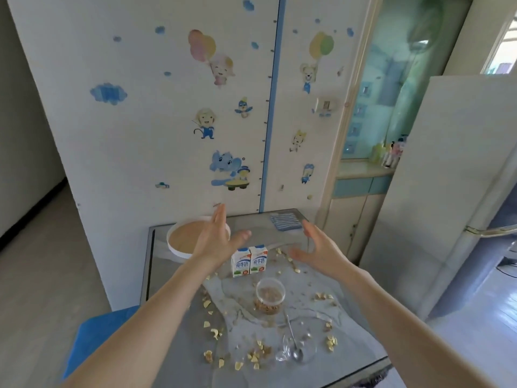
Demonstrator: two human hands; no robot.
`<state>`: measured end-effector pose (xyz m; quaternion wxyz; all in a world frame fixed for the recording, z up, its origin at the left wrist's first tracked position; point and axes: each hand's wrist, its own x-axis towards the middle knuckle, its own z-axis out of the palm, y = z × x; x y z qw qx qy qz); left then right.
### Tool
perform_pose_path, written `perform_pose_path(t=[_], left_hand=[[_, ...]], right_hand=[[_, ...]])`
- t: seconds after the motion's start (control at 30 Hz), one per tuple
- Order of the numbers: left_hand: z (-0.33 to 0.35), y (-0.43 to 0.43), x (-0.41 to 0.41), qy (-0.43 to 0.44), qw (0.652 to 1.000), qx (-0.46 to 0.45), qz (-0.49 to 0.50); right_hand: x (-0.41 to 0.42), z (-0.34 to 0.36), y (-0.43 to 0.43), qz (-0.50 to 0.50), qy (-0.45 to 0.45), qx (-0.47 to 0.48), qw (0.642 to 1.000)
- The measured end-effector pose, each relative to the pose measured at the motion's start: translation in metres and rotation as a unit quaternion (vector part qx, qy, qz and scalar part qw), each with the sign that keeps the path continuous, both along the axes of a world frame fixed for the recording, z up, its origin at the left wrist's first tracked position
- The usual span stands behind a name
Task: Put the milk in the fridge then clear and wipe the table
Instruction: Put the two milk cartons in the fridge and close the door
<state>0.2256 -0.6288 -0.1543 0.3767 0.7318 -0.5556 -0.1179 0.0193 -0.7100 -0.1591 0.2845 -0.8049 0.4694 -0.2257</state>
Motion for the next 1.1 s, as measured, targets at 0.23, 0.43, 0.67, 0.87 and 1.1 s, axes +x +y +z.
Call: perform_pose_path(t=[0.23,0.43,0.67,0.87,1.1], left_hand=[[-0.044,-0.078,0.030,0.017,0.999,0.031,0.028],[-0.092,-0.134,0.050,0.063,0.993,0.083,0.049],[-0.165,-0.196,0.069,0.108,0.980,0.136,0.093],[-0.239,-0.229,0.080,0.148,0.963,0.197,0.111],[-0.296,-0.266,0.092,0.139,0.974,0.158,0.087]], right_hand=[[0.019,-0.043,-0.081,-0.001,0.026,0.048,0.999],[0.044,-0.090,-0.161,0.017,0.040,0.106,0.993],[0.077,-0.164,-0.246,0.052,0.072,0.149,0.985],[0.095,-0.227,-0.285,0.070,0.082,0.189,0.976],[0.132,-0.285,-0.319,0.098,0.046,0.195,0.975]])
